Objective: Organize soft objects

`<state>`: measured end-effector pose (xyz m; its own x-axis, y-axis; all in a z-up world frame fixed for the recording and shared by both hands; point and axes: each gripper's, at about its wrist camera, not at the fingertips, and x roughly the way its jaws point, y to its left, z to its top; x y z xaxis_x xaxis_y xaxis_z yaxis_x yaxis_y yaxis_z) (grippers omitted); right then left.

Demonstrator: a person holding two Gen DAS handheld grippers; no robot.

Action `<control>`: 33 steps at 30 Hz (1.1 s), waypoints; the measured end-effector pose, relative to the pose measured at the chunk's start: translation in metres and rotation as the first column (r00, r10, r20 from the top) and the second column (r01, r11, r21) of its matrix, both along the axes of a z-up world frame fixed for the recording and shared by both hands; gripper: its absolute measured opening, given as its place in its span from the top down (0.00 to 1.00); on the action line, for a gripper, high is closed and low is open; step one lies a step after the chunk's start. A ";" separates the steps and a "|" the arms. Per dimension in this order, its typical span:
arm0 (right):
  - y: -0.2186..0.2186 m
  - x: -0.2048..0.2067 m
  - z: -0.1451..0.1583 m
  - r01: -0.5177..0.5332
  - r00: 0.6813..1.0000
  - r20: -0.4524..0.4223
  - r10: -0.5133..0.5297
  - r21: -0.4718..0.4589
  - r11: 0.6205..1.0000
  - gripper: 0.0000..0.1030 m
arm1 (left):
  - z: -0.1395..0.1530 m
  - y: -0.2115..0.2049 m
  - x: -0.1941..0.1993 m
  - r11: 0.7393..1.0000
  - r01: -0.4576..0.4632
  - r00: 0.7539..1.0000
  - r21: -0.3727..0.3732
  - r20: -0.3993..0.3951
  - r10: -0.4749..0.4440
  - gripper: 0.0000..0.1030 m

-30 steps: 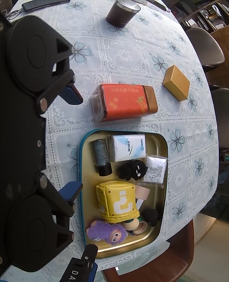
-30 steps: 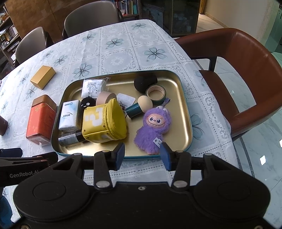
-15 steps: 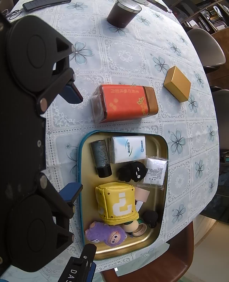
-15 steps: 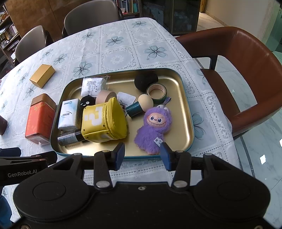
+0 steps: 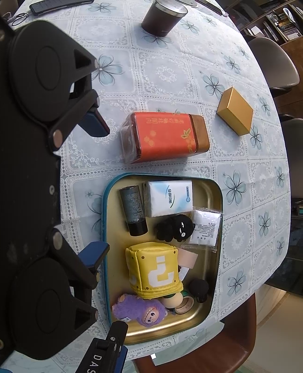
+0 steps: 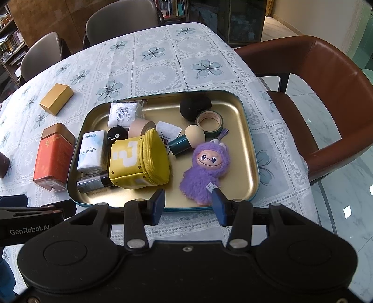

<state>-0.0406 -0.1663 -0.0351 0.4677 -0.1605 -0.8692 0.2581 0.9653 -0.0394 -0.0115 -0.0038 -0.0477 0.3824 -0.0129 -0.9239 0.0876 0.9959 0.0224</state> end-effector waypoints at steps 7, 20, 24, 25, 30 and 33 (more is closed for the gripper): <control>0.000 0.002 0.000 -0.002 1.000 -0.004 0.002 0.002 1.000 0.55 | -0.001 0.000 0.001 1.000 0.000 1.000 -0.001 -0.001 0.000 0.06; -0.004 0.006 -0.004 -0.001 1.000 -0.017 0.001 0.007 1.000 0.55 | -0.005 -0.004 0.007 1.000 0.002 1.000 0.000 -0.016 -0.002 0.06; -0.003 0.008 -0.005 -0.004 1.000 -0.023 0.004 0.007 1.000 0.55 | -0.006 -0.003 0.008 1.000 0.002 1.000 0.000 -0.018 -0.002 0.06; -0.003 0.009 -0.005 -0.005 1.000 -0.024 0.006 0.006 1.000 0.55 | -0.007 -0.003 0.009 1.000 0.002 1.000 0.000 -0.018 -0.002 0.06; -0.002 0.011 -0.005 -0.007 1.000 -0.023 0.007 0.007 1.000 0.55 | -0.007 -0.002 0.010 1.000 0.009 1.000 0.001 -0.021 -0.009 0.06; -0.002 0.012 -0.005 -0.004 1.000 -0.024 0.004 0.006 1.000 0.55 | -0.007 -0.003 0.011 1.000 0.014 1.000 0.005 -0.020 -0.014 0.06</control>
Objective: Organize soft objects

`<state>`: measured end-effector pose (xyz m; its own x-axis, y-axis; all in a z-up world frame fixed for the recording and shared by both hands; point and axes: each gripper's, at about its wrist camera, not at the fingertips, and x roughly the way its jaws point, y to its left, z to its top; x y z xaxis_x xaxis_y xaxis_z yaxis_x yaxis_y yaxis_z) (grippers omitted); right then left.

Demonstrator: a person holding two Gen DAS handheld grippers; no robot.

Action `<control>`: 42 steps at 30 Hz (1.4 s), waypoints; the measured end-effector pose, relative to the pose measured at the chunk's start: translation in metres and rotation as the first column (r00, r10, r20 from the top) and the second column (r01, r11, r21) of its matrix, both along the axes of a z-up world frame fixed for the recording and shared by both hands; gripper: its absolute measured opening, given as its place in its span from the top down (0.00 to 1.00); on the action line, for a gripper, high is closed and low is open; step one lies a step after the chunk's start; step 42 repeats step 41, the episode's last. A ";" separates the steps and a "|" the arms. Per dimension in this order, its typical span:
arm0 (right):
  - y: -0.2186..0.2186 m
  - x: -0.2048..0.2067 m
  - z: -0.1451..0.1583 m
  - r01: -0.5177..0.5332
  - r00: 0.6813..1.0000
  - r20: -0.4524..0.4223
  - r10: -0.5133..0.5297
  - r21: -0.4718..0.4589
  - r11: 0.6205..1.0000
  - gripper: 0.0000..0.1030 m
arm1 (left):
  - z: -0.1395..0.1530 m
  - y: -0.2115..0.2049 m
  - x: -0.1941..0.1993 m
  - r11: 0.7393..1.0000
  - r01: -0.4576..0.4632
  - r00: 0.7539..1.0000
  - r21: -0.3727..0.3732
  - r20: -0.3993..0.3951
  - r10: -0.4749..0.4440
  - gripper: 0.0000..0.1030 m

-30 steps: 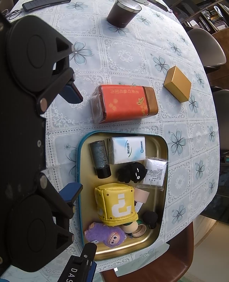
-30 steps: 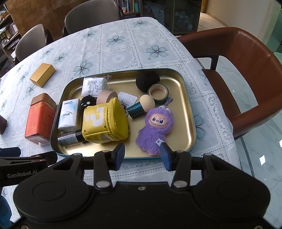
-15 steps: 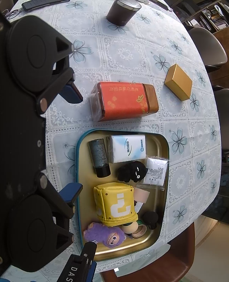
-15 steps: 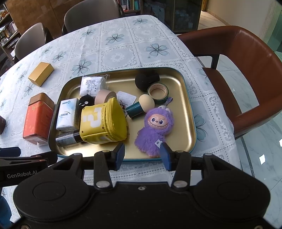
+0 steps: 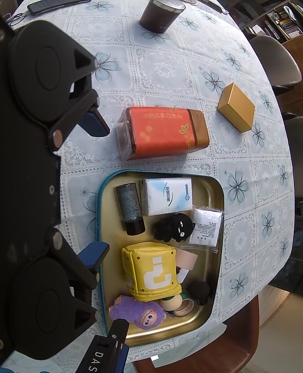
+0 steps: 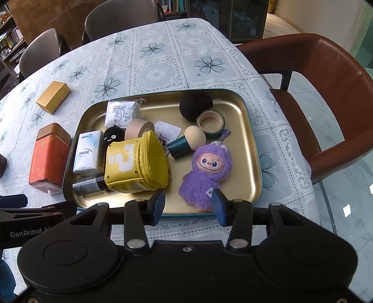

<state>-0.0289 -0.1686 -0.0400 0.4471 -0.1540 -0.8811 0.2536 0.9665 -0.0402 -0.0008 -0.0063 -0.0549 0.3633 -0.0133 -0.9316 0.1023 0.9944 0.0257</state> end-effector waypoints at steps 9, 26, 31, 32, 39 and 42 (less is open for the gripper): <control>0.000 0.004 -0.002 0.004 1.000 -0.015 -0.005 -0.024 1.000 0.55 | -0.002 0.002 0.002 1.000 -0.002 1.000 0.006 -0.008 0.002 0.06; 0.003 0.006 -0.001 -0.006 1.000 -0.023 0.005 -0.040 0.999 0.55 | -0.004 0.007 0.003 1.000 -0.002 1.000 0.011 -0.013 0.002 0.06; 0.005 0.007 -0.002 -0.010 1.000 -0.027 0.008 -0.042 0.999 0.55 | -0.004 0.007 0.003 1.000 -0.001 1.000 0.011 -0.013 0.001 0.06; 0.005 0.007 -0.002 -0.010 1.000 -0.027 0.009 -0.042 0.999 0.55 | -0.003 0.007 0.003 1.000 -0.001 1.000 0.011 -0.013 0.001 0.06; 0.005 0.007 -0.003 -0.009 1.000 -0.028 0.008 -0.042 0.999 0.55 | -0.003 0.009 0.003 1.000 -0.010 1.000 0.018 0.000 0.010 0.06; 0.005 0.007 -0.003 -0.009 1.000 -0.030 0.008 -0.042 0.999 0.55 | -0.002 0.010 0.003 1.000 -0.018 1.000 0.025 0.008 0.018 0.06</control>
